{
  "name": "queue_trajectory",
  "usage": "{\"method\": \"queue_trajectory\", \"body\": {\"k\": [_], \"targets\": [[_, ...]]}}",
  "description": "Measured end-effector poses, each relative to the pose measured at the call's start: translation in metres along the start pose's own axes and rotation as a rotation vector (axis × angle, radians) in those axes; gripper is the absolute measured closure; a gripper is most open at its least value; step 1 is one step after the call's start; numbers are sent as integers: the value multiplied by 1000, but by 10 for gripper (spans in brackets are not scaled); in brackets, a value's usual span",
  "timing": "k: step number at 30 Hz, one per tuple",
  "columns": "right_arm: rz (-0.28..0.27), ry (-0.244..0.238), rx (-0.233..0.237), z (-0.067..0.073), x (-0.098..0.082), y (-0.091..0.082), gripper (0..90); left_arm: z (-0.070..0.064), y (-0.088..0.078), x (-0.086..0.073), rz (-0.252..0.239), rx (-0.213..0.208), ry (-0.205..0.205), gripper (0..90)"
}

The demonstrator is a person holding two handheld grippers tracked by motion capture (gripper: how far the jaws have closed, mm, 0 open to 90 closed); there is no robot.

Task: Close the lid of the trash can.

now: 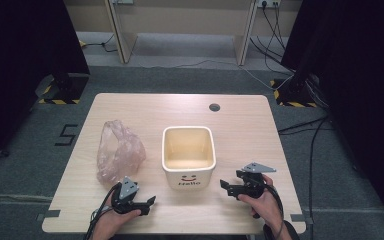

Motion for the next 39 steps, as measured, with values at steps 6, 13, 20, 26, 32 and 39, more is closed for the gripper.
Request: {"method": "queue_trajectory", "body": {"k": [6,13,20,26,32,39], "targets": [[6,-10,-3,0,-1,1,186,1,4,-7,32,0,7,151],[13,-12,-11,-2,-2,0,185,2,6,-6,30,8,-15,144],[20,-22,-16,2,-2,-3,185,2,6,-6,31,7,-14,143],[15,-25,-18,4,-7,-8,185,2,6,-6,31,6,-14,141],[4,-23,-17,7,-13,-13,186,2,6,-6,32,6,-14,141],[-13,-4,-17,5,-19,-20,184,2,6,-6,31,6,-14,142]]}}
Point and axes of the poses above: each handheld gripper's, and its own axes: y roughly forward along the jaws, x roughly out of its top, z roughly to its left, the point moved 5 cm from there along y, roughly forward along the jaws, and after that the axes turned 9 degrees about y, right-handed, at the moved point
